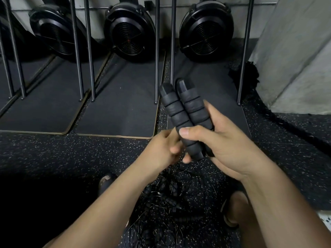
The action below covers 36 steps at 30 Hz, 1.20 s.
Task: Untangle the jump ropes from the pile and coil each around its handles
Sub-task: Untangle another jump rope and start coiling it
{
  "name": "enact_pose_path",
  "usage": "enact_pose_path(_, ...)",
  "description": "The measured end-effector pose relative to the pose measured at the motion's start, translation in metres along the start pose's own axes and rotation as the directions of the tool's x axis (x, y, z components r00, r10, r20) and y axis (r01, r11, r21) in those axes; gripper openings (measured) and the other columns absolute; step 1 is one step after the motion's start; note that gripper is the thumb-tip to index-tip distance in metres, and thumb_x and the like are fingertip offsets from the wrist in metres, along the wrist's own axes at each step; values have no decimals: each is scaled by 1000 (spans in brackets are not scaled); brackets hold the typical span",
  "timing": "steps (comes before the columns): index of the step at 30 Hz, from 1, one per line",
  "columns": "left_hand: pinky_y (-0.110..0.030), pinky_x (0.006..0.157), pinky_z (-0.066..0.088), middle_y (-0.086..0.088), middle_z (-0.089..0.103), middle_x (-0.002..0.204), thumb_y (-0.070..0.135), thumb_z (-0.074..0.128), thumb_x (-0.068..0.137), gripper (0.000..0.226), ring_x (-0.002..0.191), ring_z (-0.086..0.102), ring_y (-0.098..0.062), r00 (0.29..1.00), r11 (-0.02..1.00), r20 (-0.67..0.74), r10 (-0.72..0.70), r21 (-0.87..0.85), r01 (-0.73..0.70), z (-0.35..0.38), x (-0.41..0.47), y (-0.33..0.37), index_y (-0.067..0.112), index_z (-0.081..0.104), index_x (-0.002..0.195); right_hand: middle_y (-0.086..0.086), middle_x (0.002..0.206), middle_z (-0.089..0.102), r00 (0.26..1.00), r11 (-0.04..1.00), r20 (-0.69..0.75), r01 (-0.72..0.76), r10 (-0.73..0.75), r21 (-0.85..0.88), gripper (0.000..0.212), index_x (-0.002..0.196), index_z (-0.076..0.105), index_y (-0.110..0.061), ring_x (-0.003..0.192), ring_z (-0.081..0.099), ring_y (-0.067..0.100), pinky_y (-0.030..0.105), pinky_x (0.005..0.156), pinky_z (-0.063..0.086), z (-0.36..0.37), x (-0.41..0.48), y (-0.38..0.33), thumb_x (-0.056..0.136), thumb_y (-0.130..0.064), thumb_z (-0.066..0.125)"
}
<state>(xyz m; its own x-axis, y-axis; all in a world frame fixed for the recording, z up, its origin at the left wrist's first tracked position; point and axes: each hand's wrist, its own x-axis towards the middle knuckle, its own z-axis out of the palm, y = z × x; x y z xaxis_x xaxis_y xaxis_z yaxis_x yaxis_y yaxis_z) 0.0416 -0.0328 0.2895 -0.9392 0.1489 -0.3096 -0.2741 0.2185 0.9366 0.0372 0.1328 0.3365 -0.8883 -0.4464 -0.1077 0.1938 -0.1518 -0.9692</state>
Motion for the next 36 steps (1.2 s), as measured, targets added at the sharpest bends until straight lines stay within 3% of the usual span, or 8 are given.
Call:
enact_pose_path(5, -29, 49, 24, -1, 44, 60, 53, 52, 102, 49, 47, 31, -14, 992, 995, 83, -97, 11, 96, -7, 0, 8, 23, 66, 65, 15, 115, 77, 984, 988, -168, 41, -66, -146, 42, 128, 50, -3, 74, 71, 28, 39, 58, 58, -12, 2, 2, 94, 2, 74)
enact_pose_path(9, -38, 55, 14, 5, 29, 54, 42, 53, 110, 46, 52, 20, -17, 972, 998, 230, -46, 58, 34, -27, -6, 13, 7, 67, 84, 4, 106, 77, 956, 858, -284, -85, -73, -507, 70, 134, 48, -36, 76, 76, 22, 34, 69, 63, -41, 3, 7, 85, -5, 87)
enact_pose_path(13, -37, 57, 13, -3, 28, 60, 34, 71, 101, 29, 54, 19, -18, 961, 997, 277, 0, 80, -23, -45, -10, 15, 12, 70, 83, -8, 104, 73, 964, 557, -195, -263, 180, -788, 94, 143, 36, -52, 71, 74, 5, 34, 71, 64, -55, 0, 26, 81, -6, 89)
enact_pose_path(17, -25, 49, 19, 1, 34, 60, 32, 82, 90, 23, 53, 22, -15, 959, 993, 263, 105, 33, -117, -51, -8, 18, 14, 71, 81, -4, 87, 67, 842, 445, 23, -261, 539, -857, 63, 128, 52, -31, 59, 64, -2, 30, 59, 61, -41, -7, 39, 84, -2, 86)
enact_pose_path(21, -14, 52, 31, 7, 46, 63, 33, 83, 84, 28, 53, 35, -5, 966, 981, 184, 183, 33, -192, -51, -5, 15, 9, 71, 82, 3, 97, 77, 723, 637, 342, -174, 601, -751, 48, 115, 65, -33, 81, 75, 24, 43, 69, 63, -22, -15, 14, 85, -1, 86)
enact_pose_path(25, -30, 65, 43, -9, 57, 69, 23, 77, 95, 25, 64, 50, -19, 962, 979, 192, 196, -102, -179, -51, -2, 12, 9, 63, 80, 3, 118, 79, 817, 909, 467, -155, 338, -387, 54, 132, 65, -12, 83, 73, 15, 37, 68, 60, -27, -21, -10, 88, 17, 76)
enact_pose_path(31, -34, 54, 16, 5, 25, 59, 45, 53, 109, 44, 54, 19, -15, 981, 997, 179, 75, 1, -76, -34, -1, 12, 7, 74, 98, 18, 121, 77, 993, 997, -100, -72, 69, -30, 56, 133, 60, -1, 82, 70, 24, 32, 60, 56, -42, -9, 2, 81, 4, 79)
enact_pose_path(36, -29, 51, 20, 8, 32, 54, 48, 65, 104, 30, 51, 24, -18, 981, 977, 186, 48, 194, -85, -35, -6, 12, 22, 76, 94, 12, 105, 80, 906, 884, -400, -294, 137, -363, 54, 121, 56, -13, 82, 79, 33, 40, 63, 63, -58, -1, 25, 81, 7, 85)
